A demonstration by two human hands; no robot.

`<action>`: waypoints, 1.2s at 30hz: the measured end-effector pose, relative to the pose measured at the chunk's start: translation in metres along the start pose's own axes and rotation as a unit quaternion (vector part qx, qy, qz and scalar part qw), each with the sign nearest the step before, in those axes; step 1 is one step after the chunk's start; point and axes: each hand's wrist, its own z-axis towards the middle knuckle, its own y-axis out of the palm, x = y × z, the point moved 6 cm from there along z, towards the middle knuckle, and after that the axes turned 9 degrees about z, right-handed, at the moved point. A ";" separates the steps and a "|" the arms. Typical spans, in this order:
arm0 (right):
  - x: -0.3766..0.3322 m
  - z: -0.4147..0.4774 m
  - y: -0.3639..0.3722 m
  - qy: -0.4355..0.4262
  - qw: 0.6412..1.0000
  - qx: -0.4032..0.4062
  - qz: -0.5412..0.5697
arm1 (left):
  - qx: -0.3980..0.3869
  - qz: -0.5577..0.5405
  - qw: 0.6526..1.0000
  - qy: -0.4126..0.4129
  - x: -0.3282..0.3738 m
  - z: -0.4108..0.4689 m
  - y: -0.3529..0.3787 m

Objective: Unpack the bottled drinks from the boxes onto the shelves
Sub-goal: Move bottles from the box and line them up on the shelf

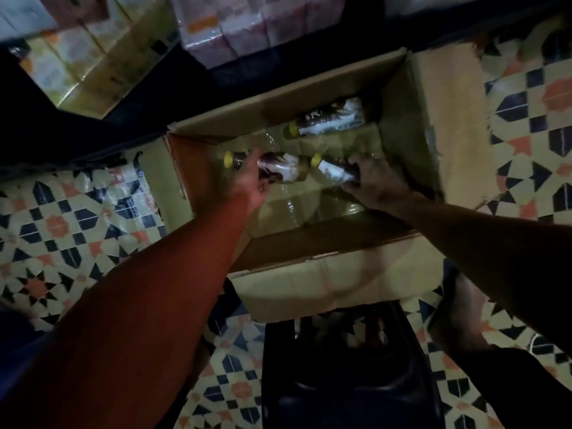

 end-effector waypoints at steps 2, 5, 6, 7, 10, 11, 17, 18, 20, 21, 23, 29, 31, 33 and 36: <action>0.010 -0.010 0.010 0.097 0.982 -0.035 0.160 | -0.013 0.006 1.000 -0.012 -0.010 -0.007 -0.006; 0.003 -0.024 0.019 0.126 0.947 -0.046 0.290 | -0.040 -0.056 0.998 -0.015 -0.019 -0.017 -0.005; -0.001 -0.026 0.020 0.125 0.942 -0.049 0.306 | -0.050 -0.072 0.996 -0.011 -0.021 -0.021 -0.004; -0.006 -0.029 0.022 0.128 0.936 -0.049 0.325 | -0.054 -0.076 0.996 -0.007 -0.022 -0.024 -0.004; -0.023 -0.042 0.027 0.176 0.874 -0.054 0.450 | -0.032 -0.025 0.999 -0.014 -0.024 -0.032 -0.009; -0.028 -0.044 0.028 0.185 0.863 -0.051 0.468 | -0.033 -0.006 0.999 -0.018 -0.024 -0.035 -0.009; -0.058 -0.076 0.027 0.159 0.847 -0.077 0.502 | -0.139 0.043 0.989 -0.032 -0.026 -0.077 -0.004; -0.063 -0.083 0.027 0.145 0.860 -0.083 0.482 | -0.148 0.056 0.987 -0.042 -0.028 -0.083 -0.007; -0.072 -0.095 0.025 0.126 0.886 -0.087 0.437 | -0.161 0.102 0.981 -0.048 -0.028 -0.097 -0.011; -0.076 -0.102 0.024 0.120 0.890 -0.088 0.431 | -0.166 0.125 0.977 -0.045 -0.028 -0.104 -0.014; -0.083 -0.116 0.020 0.111 0.886 -0.087 0.441 | -0.175 0.135 0.975 -0.040 -0.030 -0.122 -0.017; -0.108 -0.176 0.005 0.129 0.878 -0.061 0.458 | -0.190 0.155 0.969 -0.014 -0.038 -0.184 -0.030; -0.118 -0.197 0.000 0.137 0.880 -0.048 0.451 | -0.174 0.164 0.971 -0.004 -0.040 -0.209 -0.037; -0.131 -0.222 -0.010 0.136 0.881 -0.037 0.451 | -0.147 0.192 0.970 0.024 -0.037 -0.239 -0.047; -0.154 -0.267 -0.033 0.136 0.885 -0.028 0.445 | -0.117 0.213 0.969 0.048 -0.028 -0.286 -0.064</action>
